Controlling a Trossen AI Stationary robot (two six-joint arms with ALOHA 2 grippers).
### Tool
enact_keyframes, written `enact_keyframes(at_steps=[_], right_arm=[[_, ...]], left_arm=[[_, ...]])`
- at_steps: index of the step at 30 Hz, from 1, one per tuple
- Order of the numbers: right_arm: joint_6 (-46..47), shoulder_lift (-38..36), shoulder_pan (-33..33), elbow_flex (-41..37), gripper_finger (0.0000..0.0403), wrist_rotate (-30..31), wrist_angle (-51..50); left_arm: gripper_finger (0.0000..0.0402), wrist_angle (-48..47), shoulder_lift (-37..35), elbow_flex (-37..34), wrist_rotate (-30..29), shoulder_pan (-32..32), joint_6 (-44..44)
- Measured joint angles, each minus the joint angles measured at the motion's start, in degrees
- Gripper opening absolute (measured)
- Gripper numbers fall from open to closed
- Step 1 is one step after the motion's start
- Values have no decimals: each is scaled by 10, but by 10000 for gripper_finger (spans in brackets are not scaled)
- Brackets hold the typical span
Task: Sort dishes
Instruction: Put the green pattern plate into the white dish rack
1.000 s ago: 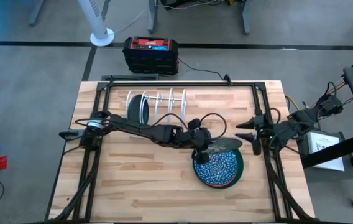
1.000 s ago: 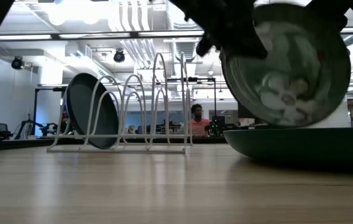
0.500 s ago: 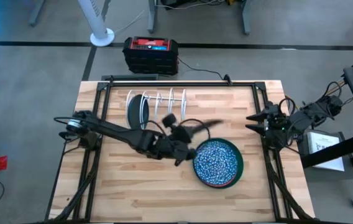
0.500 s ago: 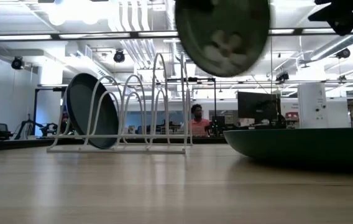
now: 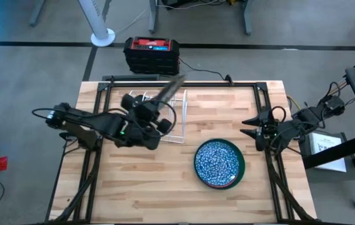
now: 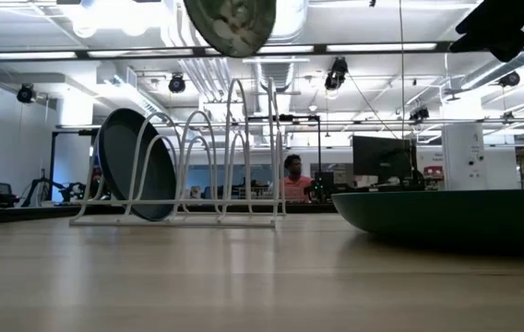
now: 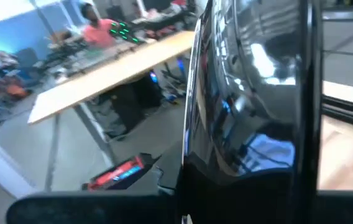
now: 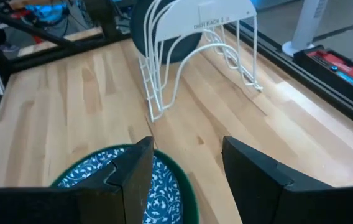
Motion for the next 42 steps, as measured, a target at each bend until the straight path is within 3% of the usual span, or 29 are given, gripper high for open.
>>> enact_keyframes(at_steps=[8, 14, 27, 32, 42], right_arm=[[0, 28, 0, -1, 183, 0, 25], [2, 36, 0, -1, 178, 7, 27], [3, 39, 0, -1, 170, 15, 27], [4, 39, 0, -2, 167, 15, 27], [10, 39, 0, -5, 167, 15, 28]], left_arm=[[42, -182, -24, 0, -24, 3, -176], [42, -306, -25, 0, 3, 6, -330], [42, -306, -25, -58, 24, 19, -404], [42, -307, -27, -93, 67, 39, -440], [42, -306, -24, -146, 66, 40, -523]])
